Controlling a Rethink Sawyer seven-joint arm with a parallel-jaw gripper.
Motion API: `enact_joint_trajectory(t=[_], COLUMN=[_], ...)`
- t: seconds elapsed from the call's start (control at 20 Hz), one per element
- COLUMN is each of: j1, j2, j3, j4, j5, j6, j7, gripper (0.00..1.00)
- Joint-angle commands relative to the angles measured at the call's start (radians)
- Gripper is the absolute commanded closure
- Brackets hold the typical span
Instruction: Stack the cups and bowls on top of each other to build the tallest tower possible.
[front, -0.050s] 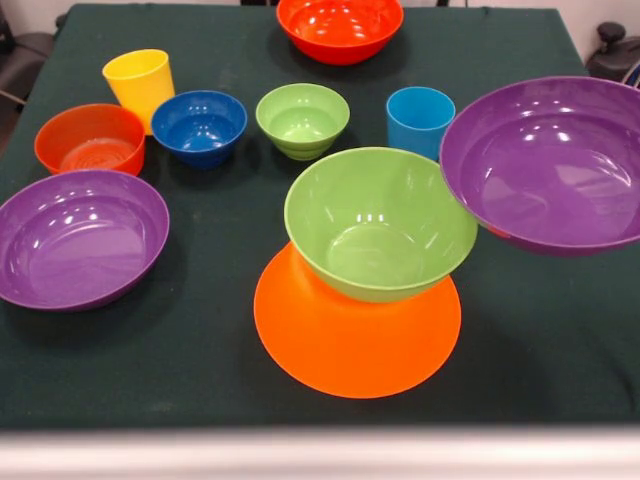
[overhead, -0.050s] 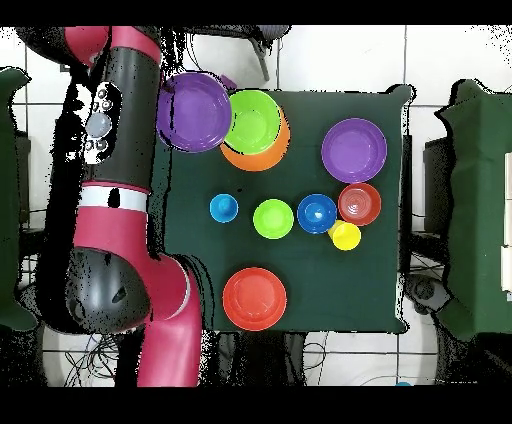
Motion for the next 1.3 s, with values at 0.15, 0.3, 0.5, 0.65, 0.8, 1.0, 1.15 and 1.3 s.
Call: enact_joint_trajectory(t=[0.15, 0.3, 0.5, 0.65, 0.8, 1.0, 1.15, 1.3], j1=[-0.033, -0.038, -0.038, -0.038, -0.041, -0.048, -0.052, -0.056], j2=[-0.072, -0.062, -0.051, -0.051, -0.05, -0.048, -0.041, -0.033], j3=[-0.219, -0.22, -0.2, -0.189, -0.181, -0.161, -0.148, -0.143], j4=[0.043, 0.046, 0.049, 0.049, 0.049, 0.047, 0.045, 0.045], j5=[0.102, 0.109, 0.093, 0.082, 0.075, 0.06, 0.051, 0.048], j6=[0.069, 0.042, 0.016, 0.014, 0.011, -0.001, -0.019, -0.039], j7=[-0.324, -0.334, -0.333, -0.335, -0.342, -0.357, -0.362, -0.365], gripper=[1.0, 1.0, 1.0, 1.0, 1.0, 1.0, 1.0, 1.0])
